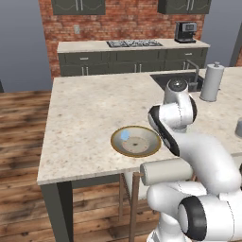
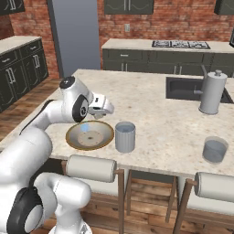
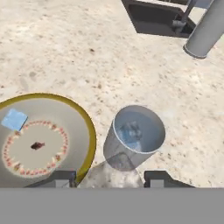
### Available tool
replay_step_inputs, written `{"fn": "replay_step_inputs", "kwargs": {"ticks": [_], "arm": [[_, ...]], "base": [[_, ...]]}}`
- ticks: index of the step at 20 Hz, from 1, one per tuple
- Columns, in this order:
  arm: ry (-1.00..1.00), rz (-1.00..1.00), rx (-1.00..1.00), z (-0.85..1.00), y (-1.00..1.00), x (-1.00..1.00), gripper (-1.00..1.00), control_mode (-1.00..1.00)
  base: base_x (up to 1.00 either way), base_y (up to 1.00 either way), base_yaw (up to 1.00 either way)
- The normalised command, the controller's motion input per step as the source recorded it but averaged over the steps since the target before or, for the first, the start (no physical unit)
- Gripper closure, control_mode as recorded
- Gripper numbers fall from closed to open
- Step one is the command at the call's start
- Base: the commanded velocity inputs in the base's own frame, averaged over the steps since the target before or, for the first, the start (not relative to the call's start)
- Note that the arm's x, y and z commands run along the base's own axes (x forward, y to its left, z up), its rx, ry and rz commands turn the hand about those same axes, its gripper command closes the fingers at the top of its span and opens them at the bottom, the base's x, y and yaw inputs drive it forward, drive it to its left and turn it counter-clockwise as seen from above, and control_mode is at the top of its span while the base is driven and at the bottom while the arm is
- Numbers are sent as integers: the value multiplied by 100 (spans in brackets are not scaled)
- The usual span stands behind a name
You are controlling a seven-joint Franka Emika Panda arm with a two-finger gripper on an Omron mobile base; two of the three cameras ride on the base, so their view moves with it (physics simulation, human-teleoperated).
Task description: There are four ice cubes in the ice bowl. Place two ice cubes in each glass of water.
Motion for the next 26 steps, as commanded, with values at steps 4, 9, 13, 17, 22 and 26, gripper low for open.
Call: {"fn": "replay_step_inputs", "kwargs": {"ticks": [4,9,13,17,22,26], "arm": [[20,-46,23,67,-100,-64,100,-100],[21,-41,17,42,-100,-51,100,-100],[6,-35,-5,-9,-81,-33,100,-100],[-15,-3,-10,-33,-9,-3,100,-100],[-38,1,-18,-29,-44,-29,100,-100],[-29,2,-4,-9,-75,-35,100,-100]], "base": [[0,0,0],[0,0,0],[0,0,0],[0,0,0],[0,0,0],[0,0,0]]}}
